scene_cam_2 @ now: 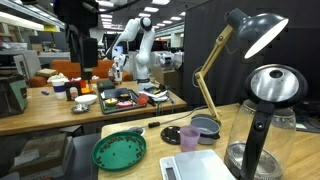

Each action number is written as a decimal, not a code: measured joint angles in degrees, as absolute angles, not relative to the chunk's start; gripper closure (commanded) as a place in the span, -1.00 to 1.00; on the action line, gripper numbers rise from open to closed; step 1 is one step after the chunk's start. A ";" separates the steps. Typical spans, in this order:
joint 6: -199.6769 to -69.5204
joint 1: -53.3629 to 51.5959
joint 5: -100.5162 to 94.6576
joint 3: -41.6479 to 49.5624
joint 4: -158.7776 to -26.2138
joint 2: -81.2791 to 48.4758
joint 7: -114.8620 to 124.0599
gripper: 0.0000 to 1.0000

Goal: Pour the contents in the blue cup onto the green plate

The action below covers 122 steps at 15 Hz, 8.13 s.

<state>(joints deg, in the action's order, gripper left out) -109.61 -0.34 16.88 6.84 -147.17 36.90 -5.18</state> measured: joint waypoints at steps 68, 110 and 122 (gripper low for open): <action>-132.54 17.88 36.86 24.23 -144.12 2.09 0.94 -1.00; -127.74 21.66 10.41 24.93 -145.06 -1.90 34.08 -1.00; -125.82 22.09 14.22 25.63 -144.12 -4.09 32.89 -1.00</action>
<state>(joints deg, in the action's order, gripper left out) -125.82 22.09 14.22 25.63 -144.12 -4.09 32.89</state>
